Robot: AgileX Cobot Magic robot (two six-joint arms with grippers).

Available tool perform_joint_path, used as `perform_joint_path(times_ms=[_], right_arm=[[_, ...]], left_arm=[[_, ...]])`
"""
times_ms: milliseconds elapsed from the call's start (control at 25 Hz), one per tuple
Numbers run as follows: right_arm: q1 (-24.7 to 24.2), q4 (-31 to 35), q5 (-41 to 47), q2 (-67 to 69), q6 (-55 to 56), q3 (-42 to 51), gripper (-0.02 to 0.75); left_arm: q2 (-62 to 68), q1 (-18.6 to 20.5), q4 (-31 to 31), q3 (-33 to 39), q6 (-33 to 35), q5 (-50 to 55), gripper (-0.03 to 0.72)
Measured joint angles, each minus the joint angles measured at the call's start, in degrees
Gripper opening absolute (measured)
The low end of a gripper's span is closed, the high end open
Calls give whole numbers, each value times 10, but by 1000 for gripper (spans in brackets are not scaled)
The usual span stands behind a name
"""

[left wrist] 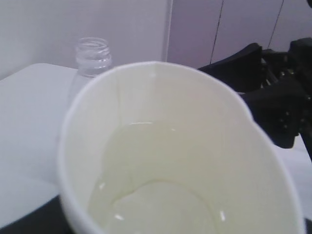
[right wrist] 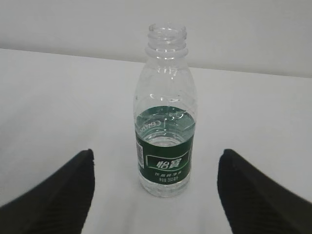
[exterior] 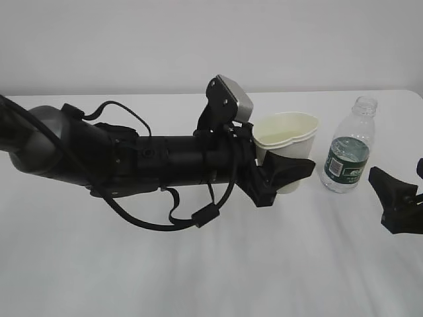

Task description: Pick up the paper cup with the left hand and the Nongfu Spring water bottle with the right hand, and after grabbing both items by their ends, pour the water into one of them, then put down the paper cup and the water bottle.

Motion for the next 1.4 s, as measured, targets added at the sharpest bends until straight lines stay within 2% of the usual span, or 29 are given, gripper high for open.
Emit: perform_joint_path(times_ms=[240,480,760,1400], right_arm=[[0,0,0,0,0,0,594],[0,0,0,0,0,0,594],[0,-4,0,0,0,0,594],[0,-5,0,0,-1,0,594]], left_arm=[[0,27,5,0,0,0,407],[0,30,41,0,5,6,376],[12,30,44,0,24,-1,363],[50,34,-17,0,73,-32,361]])
